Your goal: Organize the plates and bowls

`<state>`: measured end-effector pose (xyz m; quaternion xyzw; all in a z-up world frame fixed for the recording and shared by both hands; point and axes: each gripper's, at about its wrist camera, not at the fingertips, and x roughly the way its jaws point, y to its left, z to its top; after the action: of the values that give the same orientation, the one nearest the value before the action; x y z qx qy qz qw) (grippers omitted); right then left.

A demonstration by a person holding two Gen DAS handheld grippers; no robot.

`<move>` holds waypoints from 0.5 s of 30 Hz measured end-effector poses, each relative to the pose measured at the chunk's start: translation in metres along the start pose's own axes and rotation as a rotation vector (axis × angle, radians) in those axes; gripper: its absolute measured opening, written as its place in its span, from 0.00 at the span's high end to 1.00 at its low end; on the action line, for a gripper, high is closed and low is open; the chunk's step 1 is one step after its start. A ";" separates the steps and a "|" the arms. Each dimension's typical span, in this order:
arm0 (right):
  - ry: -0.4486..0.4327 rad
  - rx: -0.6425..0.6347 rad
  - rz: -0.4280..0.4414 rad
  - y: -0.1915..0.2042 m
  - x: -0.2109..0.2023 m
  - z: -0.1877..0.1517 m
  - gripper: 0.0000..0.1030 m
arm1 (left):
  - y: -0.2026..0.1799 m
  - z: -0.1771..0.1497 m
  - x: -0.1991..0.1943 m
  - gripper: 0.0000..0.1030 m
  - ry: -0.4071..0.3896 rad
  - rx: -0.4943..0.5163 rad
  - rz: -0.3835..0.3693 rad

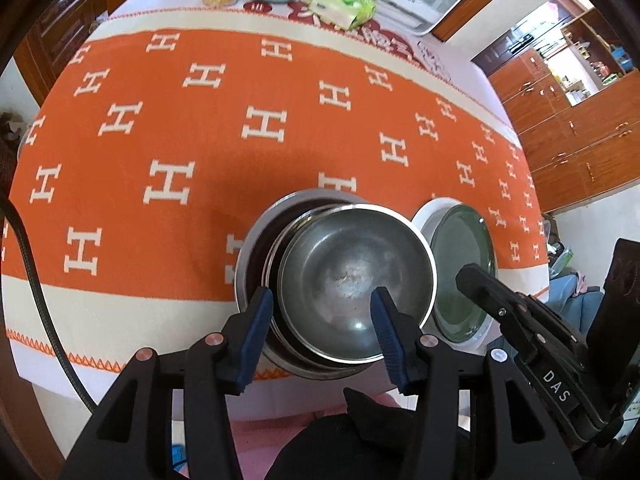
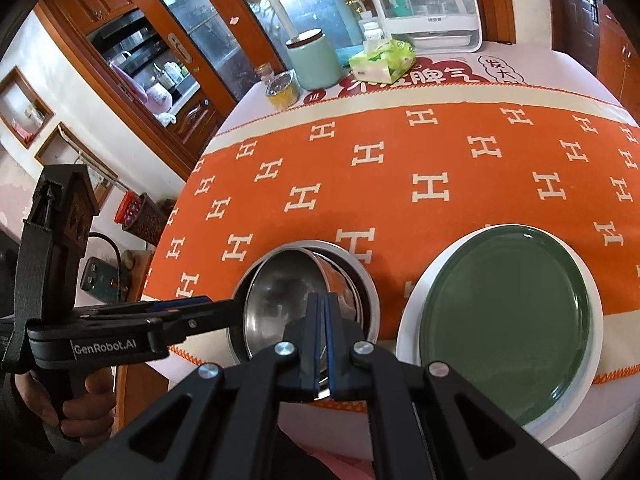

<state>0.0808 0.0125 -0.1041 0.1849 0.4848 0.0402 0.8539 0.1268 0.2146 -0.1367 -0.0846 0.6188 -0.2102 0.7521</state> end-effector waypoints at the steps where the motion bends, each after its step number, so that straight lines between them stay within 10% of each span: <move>1: -0.002 0.004 -0.001 0.000 0.000 -0.001 0.98 | 0.000 0.000 -0.003 0.52 -0.015 0.005 -0.001; 15: -0.007 0.042 -0.007 -0.006 -0.001 -0.008 0.98 | 0.006 -0.002 -0.023 0.43 -0.150 0.033 -0.013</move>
<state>0.0725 0.0089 -0.1089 0.2011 0.4829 0.0265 0.8518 0.1226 0.2303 -0.1187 -0.0916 0.5564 -0.2184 0.7964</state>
